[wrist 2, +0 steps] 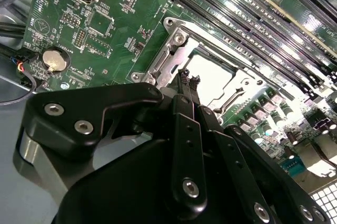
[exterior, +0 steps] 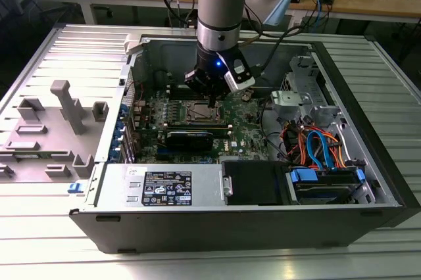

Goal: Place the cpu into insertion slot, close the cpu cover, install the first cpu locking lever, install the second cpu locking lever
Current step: 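Install the second cpu locking lever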

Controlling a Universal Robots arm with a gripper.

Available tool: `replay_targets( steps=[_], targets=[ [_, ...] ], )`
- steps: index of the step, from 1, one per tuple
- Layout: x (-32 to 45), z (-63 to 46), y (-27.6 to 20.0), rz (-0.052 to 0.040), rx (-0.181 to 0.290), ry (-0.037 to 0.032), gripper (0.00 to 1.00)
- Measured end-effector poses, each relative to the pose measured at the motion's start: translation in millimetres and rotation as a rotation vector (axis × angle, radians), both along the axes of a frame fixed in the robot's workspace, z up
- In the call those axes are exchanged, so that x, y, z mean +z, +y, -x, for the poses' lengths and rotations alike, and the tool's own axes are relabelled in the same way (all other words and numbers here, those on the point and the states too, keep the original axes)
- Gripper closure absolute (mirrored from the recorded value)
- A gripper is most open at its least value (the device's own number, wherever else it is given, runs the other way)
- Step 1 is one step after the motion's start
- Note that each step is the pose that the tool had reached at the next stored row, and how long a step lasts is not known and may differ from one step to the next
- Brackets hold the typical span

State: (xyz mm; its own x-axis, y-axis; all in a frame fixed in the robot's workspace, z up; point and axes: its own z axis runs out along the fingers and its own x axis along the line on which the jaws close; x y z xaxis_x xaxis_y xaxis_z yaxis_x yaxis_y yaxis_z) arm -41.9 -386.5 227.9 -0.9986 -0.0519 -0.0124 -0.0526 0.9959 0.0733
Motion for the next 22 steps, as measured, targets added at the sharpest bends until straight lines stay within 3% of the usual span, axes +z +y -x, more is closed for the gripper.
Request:
replay_targets(
  steps=[6, 11, 17, 21, 22],
  targets=[
    [0.4, 0.0, -0.1, 0.0002, 0.000, 0.0001, 0.89],
    [5.9, -0.1, -0.7, -0.0002, 0.000, 0.0001, 0.89],
    [7.6, 0.0, -9.6, 0.0000, 0.000, 0.0002, 0.89],
    [18.8, -0.1, -11.0, -0.0004, 0.000, 0.0004, 0.89],
    [19.2, 0.6, -14.1, -0.0003, 0.000, 0.0004, 0.89]
  ],
)
